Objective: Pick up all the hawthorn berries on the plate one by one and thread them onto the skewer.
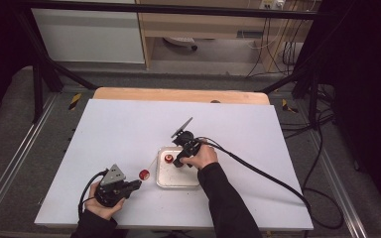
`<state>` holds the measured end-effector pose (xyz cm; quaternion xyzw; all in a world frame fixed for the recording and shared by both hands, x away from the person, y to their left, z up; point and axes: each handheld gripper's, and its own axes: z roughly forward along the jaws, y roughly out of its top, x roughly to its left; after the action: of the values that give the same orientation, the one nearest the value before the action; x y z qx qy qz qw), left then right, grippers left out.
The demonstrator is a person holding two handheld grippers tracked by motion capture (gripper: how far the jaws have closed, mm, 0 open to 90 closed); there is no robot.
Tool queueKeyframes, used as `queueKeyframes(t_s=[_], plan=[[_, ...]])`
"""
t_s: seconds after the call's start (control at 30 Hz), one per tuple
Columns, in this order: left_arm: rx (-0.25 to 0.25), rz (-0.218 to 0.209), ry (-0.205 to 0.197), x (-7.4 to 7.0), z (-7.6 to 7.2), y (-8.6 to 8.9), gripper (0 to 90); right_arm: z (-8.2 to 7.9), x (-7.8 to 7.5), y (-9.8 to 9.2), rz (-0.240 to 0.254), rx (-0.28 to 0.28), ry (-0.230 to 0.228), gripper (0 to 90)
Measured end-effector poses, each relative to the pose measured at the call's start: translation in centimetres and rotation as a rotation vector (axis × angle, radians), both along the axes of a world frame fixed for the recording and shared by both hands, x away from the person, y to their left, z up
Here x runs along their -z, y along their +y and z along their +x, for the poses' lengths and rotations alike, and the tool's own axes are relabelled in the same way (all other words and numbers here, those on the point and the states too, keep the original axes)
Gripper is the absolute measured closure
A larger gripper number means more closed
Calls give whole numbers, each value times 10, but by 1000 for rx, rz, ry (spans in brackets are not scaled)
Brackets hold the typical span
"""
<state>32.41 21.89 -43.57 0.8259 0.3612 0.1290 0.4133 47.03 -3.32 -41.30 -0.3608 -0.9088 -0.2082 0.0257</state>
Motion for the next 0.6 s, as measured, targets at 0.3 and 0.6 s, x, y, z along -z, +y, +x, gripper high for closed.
queueKeyframes(t_s=[0.3,0.6], plan=[[1,3,-1,0,0,0,883,0,1,0,-2,11,12,604],[1,5,-6,0,-1,-1,883,-3,-8,-3,26,26,3,610]])
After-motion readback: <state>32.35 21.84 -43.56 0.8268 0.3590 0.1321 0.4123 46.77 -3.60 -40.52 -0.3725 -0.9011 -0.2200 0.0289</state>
